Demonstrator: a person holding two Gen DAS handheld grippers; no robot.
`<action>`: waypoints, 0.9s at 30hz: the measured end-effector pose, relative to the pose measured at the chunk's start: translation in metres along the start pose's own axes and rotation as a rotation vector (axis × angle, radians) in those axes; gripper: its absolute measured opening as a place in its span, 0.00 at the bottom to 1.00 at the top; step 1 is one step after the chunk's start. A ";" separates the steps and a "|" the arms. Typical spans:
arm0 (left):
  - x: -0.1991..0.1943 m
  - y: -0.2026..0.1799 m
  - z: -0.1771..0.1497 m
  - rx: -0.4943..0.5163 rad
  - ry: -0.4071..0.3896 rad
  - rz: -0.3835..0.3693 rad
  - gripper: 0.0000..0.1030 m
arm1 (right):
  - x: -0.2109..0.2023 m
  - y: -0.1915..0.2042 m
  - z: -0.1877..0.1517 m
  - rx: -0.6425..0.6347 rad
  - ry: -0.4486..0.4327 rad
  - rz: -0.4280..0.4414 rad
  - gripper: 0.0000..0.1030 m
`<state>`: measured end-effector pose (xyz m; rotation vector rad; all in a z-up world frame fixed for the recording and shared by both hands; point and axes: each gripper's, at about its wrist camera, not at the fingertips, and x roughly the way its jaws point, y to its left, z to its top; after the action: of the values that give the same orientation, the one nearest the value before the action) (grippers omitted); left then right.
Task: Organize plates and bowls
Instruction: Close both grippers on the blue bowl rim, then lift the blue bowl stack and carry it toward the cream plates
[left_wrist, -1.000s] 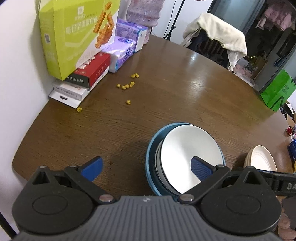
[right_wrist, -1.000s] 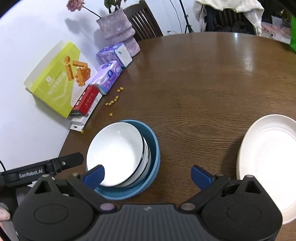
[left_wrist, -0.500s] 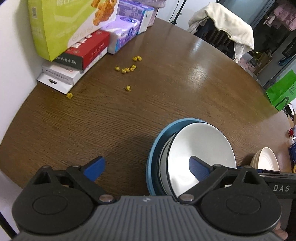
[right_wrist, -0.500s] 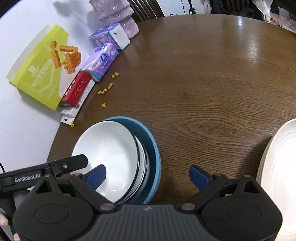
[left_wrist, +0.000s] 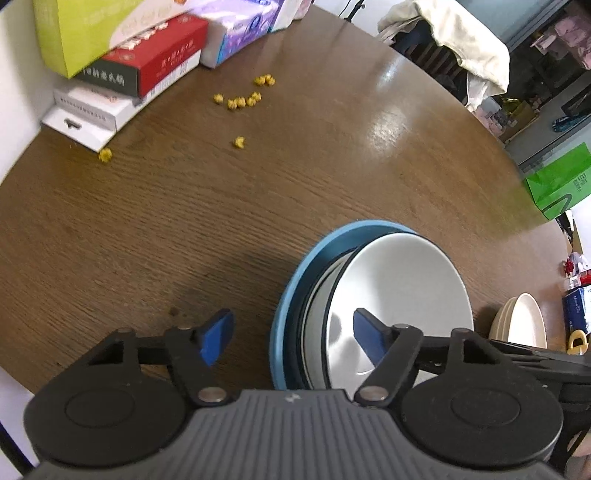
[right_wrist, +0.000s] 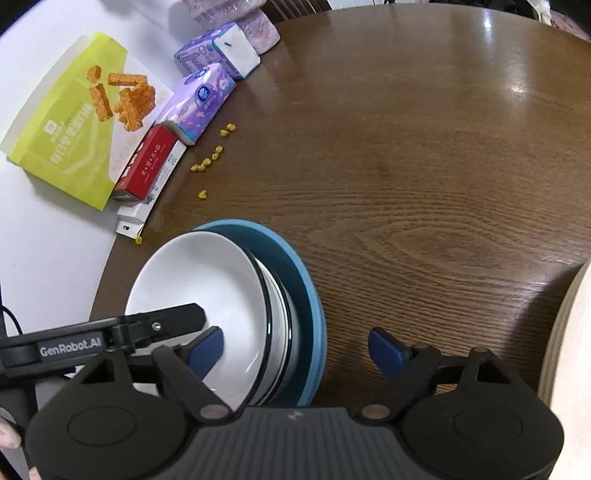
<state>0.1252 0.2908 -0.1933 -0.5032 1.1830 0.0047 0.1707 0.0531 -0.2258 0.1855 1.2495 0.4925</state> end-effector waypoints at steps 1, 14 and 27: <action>0.002 0.001 0.000 -0.005 0.006 -0.005 0.69 | 0.002 0.000 0.000 0.002 0.003 0.005 0.78; 0.012 0.006 0.002 -0.055 0.035 -0.063 0.61 | 0.012 -0.006 0.003 0.035 0.024 0.063 0.59; 0.016 0.007 0.003 -0.070 0.049 -0.118 0.50 | 0.013 -0.011 0.003 0.058 0.024 0.115 0.49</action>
<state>0.1320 0.2939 -0.2093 -0.6368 1.2030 -0.0682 0.1792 0.0498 -0.2408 0.3024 1.2817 0.5597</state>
